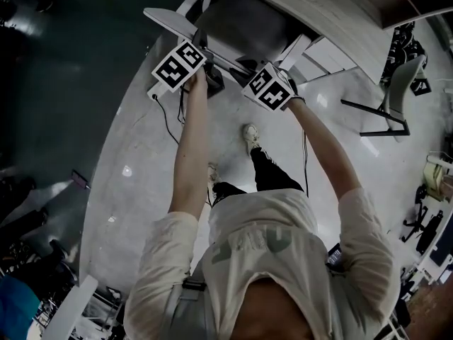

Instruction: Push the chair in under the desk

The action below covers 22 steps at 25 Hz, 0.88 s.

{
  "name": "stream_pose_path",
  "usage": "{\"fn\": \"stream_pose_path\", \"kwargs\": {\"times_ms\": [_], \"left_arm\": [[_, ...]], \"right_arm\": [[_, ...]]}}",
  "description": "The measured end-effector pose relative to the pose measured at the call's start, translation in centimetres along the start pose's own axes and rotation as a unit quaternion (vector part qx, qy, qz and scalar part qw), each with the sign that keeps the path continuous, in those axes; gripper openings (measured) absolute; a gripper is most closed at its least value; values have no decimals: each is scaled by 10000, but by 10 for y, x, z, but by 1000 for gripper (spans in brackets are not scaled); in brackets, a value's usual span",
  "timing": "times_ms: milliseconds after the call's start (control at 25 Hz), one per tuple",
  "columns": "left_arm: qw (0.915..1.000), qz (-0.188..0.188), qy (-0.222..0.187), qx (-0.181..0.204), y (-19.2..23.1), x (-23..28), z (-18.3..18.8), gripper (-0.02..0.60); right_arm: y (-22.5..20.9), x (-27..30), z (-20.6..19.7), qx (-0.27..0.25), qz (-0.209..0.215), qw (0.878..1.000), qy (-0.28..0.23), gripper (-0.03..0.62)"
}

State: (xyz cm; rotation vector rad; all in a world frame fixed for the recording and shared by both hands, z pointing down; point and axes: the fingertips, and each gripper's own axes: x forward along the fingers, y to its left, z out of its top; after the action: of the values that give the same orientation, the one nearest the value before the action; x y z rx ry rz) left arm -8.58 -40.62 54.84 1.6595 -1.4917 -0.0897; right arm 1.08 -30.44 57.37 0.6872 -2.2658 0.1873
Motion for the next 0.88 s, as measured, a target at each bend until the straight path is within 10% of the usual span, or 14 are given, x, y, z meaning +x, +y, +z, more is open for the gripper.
{"fn": "stream_pose_path", "kwargs": {"times_ms": [880], "left_arm": [[9999, -9, -126, -84, -60, 71, -2, 238]], "right_arm": [[-94, -13, -21, -175, 14, 9998, -43, 75]]}}
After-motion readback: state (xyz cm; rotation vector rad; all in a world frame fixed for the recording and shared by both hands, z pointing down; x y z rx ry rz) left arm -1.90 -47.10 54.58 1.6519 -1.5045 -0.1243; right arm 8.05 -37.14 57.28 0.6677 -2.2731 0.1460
